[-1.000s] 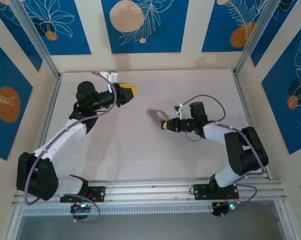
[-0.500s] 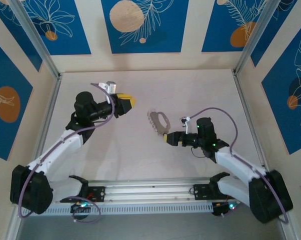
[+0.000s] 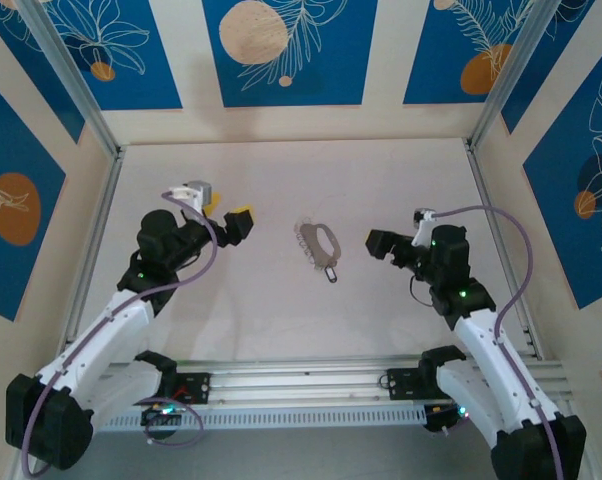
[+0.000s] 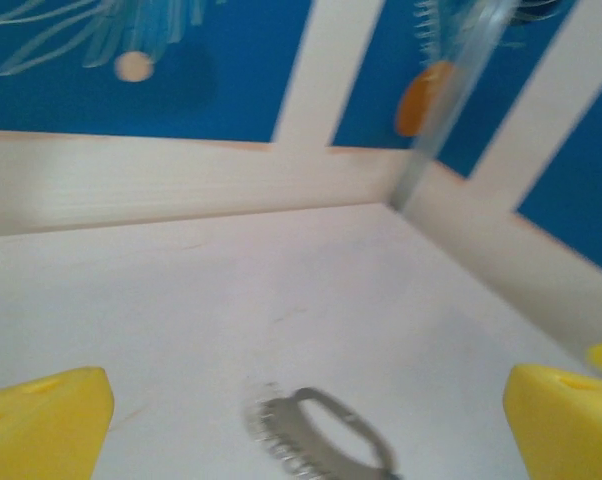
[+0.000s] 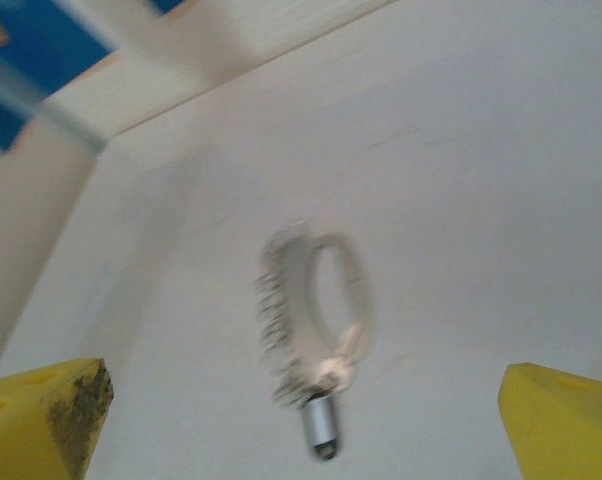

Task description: Put the keys on the keyring

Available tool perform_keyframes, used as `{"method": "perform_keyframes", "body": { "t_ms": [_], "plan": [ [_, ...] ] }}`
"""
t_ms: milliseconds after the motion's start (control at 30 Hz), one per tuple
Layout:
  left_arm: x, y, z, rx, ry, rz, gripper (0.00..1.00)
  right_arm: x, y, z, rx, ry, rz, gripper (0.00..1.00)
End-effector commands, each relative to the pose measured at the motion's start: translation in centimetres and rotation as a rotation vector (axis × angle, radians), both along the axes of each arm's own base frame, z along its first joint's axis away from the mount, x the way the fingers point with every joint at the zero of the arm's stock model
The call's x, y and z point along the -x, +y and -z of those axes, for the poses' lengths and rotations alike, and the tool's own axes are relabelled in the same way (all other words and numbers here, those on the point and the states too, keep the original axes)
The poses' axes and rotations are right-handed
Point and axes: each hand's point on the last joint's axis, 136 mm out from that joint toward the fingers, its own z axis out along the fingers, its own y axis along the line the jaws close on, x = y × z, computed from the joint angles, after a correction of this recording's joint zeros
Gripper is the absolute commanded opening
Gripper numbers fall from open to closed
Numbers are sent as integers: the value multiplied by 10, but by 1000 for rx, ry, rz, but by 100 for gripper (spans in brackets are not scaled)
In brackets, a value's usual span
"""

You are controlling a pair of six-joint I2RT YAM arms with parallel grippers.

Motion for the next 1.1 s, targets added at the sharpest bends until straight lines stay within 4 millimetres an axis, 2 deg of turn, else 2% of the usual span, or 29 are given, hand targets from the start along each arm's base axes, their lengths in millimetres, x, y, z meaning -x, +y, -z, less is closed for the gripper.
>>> {"method": "perform_keyframes", "body": {
  "t_ms": [0,200,267,433,533,633,733,867,967,1033,1067],
  "plan": [
    [-12,41,20,-188,-53,-218,100,-22,-49,16,87,51,249,99],
    [-11,96,49,-301,-194,-457,100,-43,-89,40,189,85,423,99],
    [-12,113,65,-353,-175,-514,100,-47,-97,45,230,68,457,99],
    [-25,136,104,-416,-90,-555,100,-56,-113,53,349,18,491,99],
    [-34,141,129,-416,-31,-533,100,-63,-115,62,391,-10,485,99],
    [-40,145,151,-415,8,-524,100,-71,-109,75,418,-40,440,99],
    [-46,140,162,-391,13,-475,100,-78,-99,83,417,-120,390,99],
    [-56,131,179,-388,23,-404,100,-90,-86,79,452,-169,292,99],
    [-63,128,196,-396,44,-377,100,-95,-88,80,460,-216,267,99],
    [-68,126,196,-394,42,-362,100,-95,-95,86,409,-263,291,100],
    [-69,127,198,-392,57,-364,100,-95,-92,87,386,-272,263,99]
  ]
}}
